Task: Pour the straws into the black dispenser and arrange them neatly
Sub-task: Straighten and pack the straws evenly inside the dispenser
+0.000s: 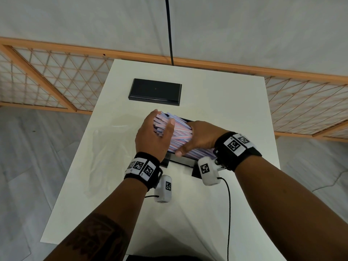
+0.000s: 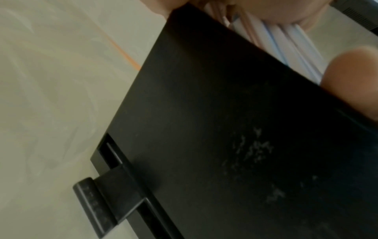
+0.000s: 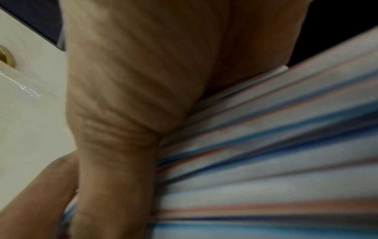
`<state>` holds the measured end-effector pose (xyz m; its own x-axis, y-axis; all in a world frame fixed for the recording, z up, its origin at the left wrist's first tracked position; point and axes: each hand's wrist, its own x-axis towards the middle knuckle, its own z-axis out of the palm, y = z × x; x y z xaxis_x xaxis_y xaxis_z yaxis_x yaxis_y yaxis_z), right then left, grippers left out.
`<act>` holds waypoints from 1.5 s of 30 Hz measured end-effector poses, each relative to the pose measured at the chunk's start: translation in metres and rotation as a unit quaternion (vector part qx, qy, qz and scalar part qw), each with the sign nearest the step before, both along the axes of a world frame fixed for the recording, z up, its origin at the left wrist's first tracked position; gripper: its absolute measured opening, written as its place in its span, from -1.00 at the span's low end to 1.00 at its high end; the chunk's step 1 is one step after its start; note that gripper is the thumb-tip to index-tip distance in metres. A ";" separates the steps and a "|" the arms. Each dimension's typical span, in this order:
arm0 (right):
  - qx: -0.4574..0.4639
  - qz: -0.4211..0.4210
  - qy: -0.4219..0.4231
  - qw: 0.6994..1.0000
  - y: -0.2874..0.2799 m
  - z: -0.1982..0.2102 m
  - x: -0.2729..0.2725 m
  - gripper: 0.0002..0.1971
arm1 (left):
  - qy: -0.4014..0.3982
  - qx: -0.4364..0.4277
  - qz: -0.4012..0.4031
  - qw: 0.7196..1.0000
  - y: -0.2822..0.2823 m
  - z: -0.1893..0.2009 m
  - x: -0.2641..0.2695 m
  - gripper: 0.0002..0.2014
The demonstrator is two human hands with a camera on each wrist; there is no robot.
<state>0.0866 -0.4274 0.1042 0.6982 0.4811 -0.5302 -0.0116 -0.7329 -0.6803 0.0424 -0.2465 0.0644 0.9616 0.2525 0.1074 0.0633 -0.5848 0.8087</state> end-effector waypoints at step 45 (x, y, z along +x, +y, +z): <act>-0.057 -0.060 -0.180 0.980 -0.004 -0.002 -0.027 -0.22 | -0.081 0.025 -0.091 0.992 -0.013 0.006 0.001 -0.70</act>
